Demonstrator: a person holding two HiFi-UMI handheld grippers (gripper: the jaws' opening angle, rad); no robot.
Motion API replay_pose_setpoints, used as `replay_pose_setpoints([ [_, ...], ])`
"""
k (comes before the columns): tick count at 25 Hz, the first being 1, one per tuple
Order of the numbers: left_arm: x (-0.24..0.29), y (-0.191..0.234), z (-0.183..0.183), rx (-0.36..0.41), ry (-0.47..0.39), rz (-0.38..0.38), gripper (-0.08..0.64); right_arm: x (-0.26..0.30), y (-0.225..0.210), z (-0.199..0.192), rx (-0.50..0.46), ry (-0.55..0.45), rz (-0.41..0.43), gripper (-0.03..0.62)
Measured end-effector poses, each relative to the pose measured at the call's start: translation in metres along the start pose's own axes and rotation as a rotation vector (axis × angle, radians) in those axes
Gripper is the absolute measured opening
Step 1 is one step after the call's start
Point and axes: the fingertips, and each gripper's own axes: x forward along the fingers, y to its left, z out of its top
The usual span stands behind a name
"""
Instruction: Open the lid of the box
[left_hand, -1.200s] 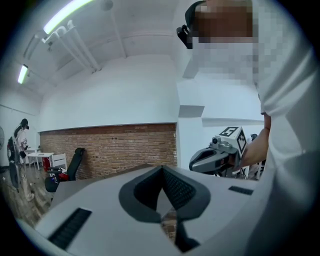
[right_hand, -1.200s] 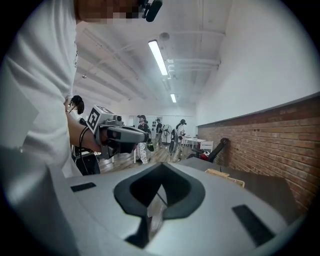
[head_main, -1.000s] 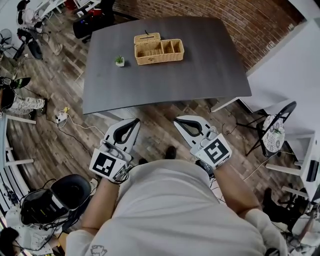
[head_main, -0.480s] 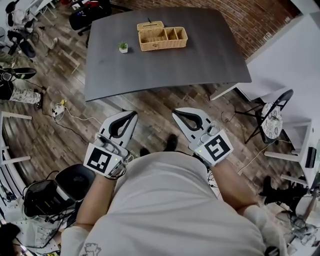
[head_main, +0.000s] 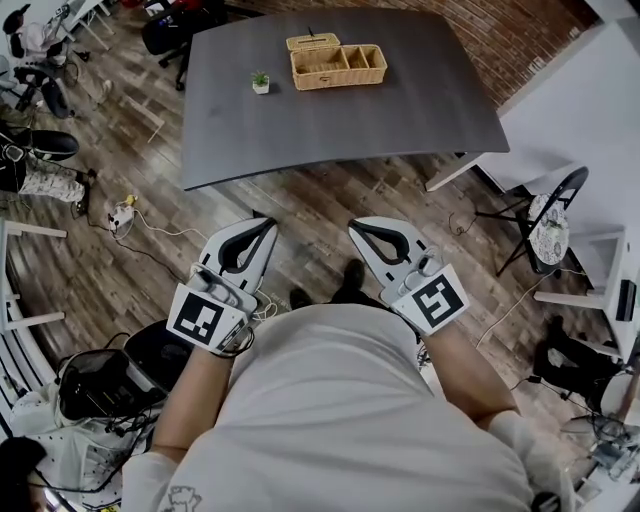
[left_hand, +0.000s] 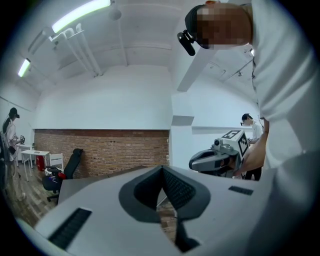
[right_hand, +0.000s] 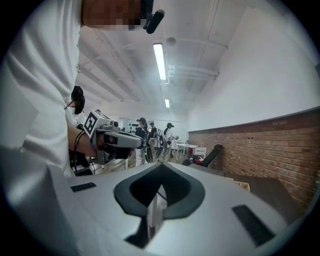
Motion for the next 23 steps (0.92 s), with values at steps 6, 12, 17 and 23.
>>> replay_pose_setpoints([
  [6, -0.015, 0.001, -0.008, -0.006, -0.005, -0.019, 0.011, 0.003, 0.016, -0.004, 0.004, 0.003, -0.028, 0.005],
  [12, -0.023, 0.004, -0.007, -0.006, -0.013, -0.029, 0.011, 0.008, 0.024, 0.0, -0.001, 0.004, -0.045, 0.005],
  [17, -0.02, 0.002, -0.005, -0.005, -0.015, -0.028, 0.011, 0.005, 0.021, 0.002, -0.007, 0.0, -0.046, 0.005],
  [23, -0.02, 0.005, -0.006, -0.008, -0.012, -0.026, 0.011, 0.007, 0.019, 0.001, -0.013, 0.001, -0.043, 0.005],
])
